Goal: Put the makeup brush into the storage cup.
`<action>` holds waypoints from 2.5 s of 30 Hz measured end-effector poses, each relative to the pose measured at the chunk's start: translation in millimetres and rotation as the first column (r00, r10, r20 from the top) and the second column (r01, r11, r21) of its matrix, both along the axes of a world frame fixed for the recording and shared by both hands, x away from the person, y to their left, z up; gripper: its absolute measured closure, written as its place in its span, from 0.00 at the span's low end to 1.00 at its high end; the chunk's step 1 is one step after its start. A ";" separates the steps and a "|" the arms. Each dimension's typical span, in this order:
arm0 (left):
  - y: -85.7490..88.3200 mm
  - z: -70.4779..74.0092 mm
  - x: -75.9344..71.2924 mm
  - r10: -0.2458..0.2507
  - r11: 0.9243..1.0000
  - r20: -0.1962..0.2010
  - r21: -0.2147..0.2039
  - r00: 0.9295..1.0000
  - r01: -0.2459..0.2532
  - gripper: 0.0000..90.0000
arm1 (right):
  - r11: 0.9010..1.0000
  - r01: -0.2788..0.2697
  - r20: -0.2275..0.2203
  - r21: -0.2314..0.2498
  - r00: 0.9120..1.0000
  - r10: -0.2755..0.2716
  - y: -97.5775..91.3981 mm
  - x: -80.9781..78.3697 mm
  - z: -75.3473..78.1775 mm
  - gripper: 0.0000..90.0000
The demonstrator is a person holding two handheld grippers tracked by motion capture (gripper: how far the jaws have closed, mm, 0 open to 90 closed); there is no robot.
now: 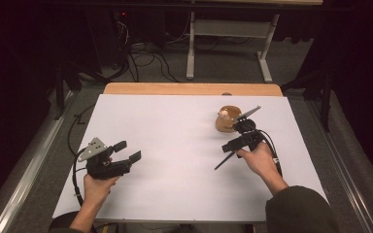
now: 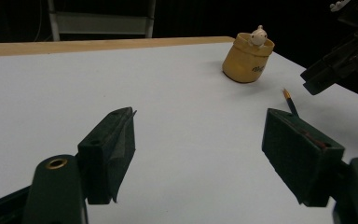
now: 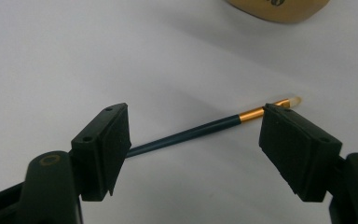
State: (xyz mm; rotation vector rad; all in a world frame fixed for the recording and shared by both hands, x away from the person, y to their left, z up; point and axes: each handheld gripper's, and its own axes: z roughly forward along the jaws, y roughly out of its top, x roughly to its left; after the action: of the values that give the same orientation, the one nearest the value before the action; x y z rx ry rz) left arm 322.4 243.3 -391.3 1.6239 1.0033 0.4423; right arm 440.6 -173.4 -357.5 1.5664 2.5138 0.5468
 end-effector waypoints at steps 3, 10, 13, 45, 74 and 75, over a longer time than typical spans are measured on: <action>0.0 -0.1 0.1 0.000 1.000 0.000 0.000 1.000 0.000 0.29 | 1.000 0.012 -0.016 -0.010 1.000 -0.012 -0.2 1.9 -2.1 0.29; 0.2 0.1 0.0 0.002 1.000 0.001 0.000 1.000 -0.002 0.29 | 0.999 0.020 -0.058 -0.031 0.998 -0.021 0.9 6.5 -9.6 0.28; 0.2 0.0 0.2 0.002 1.000 0.000 0.000 1.000 -0.002 0.29 | 0.999 0.015 -0.073 -0.041 0.997 -0.018 2.2 7.7 -12.4 0.28; 0.2 -0.2 0.5 0.001 1.000 -0.009 -0.004 1.000 -0.002 0.29 | 0.995 0.040 -0.170 -0.090 0.984 -0.055 6.9 19.5 -34.7 0.27; 0.8 -0.3 0.6 0.005 1.000 -0.008 -0.006 1.000 -0.005 0.29 | 0.984 0.011 -0.133 -0.175 0.991 -0.035 14.0 17.3 -38.5 0.34; 0.8 -0.3 0.6 0.005 1.000 -0.009 -0.006 1.000 -0.005 0.29 | 0.984 0.009 -0.132 -0.177 0.991 -0.033 14.2 17.0 -38.5 0.34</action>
State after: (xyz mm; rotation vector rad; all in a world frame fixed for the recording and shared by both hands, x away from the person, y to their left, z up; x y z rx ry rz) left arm 323.0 244.1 -391.6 1.6197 1.0142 0.4352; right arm 457.6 -159.2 -396.0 1.6111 2.5563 0.2156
